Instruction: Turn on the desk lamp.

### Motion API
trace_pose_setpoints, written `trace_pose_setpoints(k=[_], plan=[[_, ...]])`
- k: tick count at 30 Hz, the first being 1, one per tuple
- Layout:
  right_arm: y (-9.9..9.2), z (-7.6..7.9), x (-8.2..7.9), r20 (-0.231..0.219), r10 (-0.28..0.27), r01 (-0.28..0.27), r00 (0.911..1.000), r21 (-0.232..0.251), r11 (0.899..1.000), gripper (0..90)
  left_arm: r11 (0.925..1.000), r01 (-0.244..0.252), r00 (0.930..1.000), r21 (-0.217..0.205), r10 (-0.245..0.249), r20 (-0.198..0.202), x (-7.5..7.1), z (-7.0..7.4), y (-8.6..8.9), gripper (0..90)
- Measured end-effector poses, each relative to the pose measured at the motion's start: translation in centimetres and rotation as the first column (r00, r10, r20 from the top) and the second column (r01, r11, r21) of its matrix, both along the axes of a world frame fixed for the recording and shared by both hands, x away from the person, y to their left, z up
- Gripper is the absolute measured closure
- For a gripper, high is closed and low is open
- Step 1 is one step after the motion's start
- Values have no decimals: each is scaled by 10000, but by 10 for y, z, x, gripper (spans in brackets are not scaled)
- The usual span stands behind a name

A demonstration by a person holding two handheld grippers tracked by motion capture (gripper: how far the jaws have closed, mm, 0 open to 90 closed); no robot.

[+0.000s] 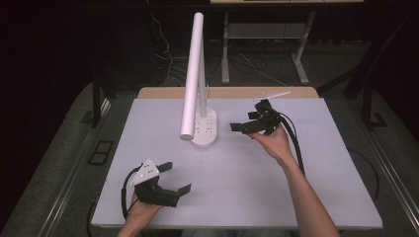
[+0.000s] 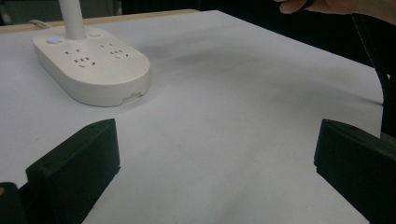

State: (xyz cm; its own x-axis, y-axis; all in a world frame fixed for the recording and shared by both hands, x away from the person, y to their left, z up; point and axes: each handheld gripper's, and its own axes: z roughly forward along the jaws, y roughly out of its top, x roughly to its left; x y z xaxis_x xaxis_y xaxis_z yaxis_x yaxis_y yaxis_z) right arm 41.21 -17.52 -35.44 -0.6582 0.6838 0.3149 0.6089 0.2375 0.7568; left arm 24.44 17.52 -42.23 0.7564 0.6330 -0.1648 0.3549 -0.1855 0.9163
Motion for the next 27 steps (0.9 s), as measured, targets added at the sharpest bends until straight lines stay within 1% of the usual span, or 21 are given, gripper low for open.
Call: trace_pose_setpoints(k=[3,6,11,12,15,16,19,22,23,25,27], plan=[[2,-2,7,-81,-177,178,9998,94,9998,1,10000,-19,10000,10,19,-16,0,0,1,0],[4,-3,10,-32,-119,119,9999,17,9999,1,10000,-56,10000,-18,56,-11,1,0,1,0],[11,-4,17,-93,-69,69,9999,-25,10000,1,10000,-22,10000,-53,22,2,0,0,1,0],[14,-4,21,-70,-44,44,10000,-67,10000,1,10000,-19,10000,-42,19,5,0,0,1,0],[17,-4,24,-85,-62,61,9999,-120,9999,1,10000,-31,10000,-32,31,22,0,0,1,0],[21,-3,28,-169,-77,74,9998,-141,9999,1,10000,-36,10000,-38,36,24,0,0,1,0],[24,-2,31,-110,-38,35,9999,-214,9998,1,10000,-37,10000,-57,37,25,0,1,1,0],[32,-4,37,-253,-45,38,9997,-276,9996,1,10000,-30,10000,-48,30,32,1,0,1,0],[33,-6,39,-213,13,-20,9998,-353,9994,1,10000,-11,10000,-47,12,43,1,0,1,0],[35,-7,41,-248,-19,12,9997,-304,9995,1,10000,13,10000,-21,-13,29,0,1,1,0],[41,-9,46,-251,-17,10,9997,-298,9996,1,10000,15,10000,-26,-15,29,0,1,1,0]])
